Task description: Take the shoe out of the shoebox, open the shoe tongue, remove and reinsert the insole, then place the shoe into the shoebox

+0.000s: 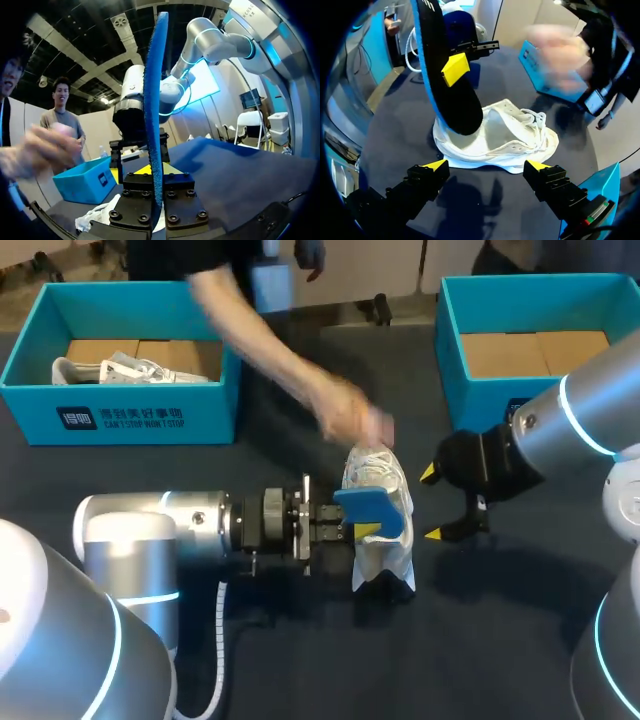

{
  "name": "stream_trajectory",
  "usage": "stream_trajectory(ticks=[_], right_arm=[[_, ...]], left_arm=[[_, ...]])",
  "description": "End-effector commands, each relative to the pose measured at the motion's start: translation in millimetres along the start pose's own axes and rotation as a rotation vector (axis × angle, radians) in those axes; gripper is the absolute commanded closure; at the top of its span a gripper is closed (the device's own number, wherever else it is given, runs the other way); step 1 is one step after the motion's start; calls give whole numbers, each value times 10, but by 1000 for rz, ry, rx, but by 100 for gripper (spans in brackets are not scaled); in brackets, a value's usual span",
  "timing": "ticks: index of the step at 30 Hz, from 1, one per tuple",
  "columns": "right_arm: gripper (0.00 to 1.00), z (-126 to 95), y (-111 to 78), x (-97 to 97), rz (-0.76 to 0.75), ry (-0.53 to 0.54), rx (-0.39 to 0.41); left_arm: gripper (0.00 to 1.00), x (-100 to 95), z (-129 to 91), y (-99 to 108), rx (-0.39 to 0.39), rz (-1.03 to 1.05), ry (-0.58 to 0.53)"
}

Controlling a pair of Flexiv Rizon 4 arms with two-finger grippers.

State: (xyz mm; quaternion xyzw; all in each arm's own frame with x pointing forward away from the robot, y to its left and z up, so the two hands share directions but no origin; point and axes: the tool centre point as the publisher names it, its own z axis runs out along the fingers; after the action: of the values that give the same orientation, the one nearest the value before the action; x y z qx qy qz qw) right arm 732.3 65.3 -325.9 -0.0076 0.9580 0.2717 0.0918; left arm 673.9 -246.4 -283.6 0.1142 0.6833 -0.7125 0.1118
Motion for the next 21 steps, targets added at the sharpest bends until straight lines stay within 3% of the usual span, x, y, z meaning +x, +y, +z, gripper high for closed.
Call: stream_trajectory(ticks=[1, 14, 21], right_arm=[[0, 56, 5, -18, 2, -2, 5], [0, 151, 37, 23, 14, 17, 3], [0, 171, 63, 1, 15, 27, 7]], left_arm=[[100, 42, -94, 1, -9, -2, -14], [100, -25, -119, -60, 8, 31, -37], [100, -82, -95, 36, 8, 46, -40]])
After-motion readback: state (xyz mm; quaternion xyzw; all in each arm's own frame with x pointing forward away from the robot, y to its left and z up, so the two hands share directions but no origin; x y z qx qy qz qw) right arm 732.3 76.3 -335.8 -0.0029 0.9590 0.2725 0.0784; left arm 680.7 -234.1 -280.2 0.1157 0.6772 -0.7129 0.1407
